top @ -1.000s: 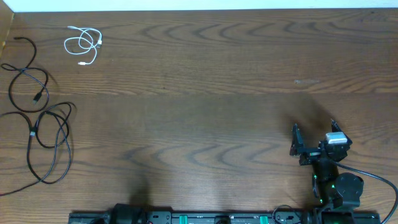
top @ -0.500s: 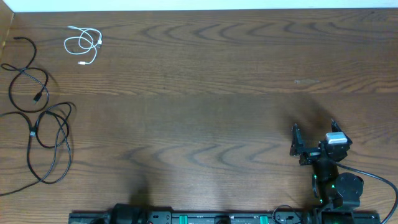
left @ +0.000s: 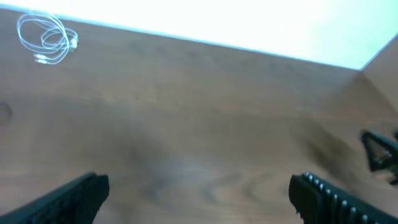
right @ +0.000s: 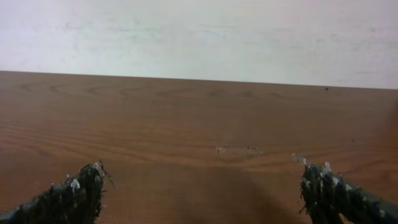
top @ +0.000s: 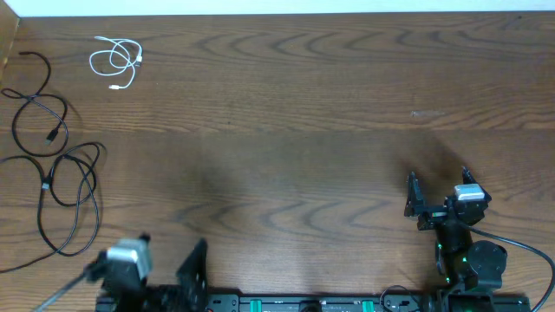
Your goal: Untangle cables
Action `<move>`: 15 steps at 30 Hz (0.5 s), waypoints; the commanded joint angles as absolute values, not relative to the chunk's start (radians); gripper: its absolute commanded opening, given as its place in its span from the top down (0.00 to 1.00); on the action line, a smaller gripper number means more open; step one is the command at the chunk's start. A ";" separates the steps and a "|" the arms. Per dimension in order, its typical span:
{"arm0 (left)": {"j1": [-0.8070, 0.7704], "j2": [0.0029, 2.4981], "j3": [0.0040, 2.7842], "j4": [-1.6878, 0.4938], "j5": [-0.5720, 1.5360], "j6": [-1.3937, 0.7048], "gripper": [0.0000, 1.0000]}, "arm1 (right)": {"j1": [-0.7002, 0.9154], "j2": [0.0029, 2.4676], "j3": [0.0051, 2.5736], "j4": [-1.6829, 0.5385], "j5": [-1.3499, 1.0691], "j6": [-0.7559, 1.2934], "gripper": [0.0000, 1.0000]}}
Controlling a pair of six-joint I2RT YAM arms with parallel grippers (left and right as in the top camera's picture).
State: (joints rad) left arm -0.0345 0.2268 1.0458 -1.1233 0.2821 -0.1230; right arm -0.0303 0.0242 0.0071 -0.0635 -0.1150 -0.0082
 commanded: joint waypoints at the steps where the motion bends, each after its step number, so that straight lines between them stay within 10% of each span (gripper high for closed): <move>1: -0.021 0.214 0.962 -1.033 0.279 -0.033 0.02 | -0.025 0.017 0.006 -0.068 -0.107 0.003 0.01; 15: 0.018 0.025 0.564 -0.619 0.332 0.139 0.02 | -0.025 0.017 0.006 -0.068 -0.107 0.003 0.01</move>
State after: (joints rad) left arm 0.0055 0.0566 0.6094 -0.6518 0.3134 0.0879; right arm -0.0303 0.0242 0.0071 -0.0635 -0.1150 -0.0078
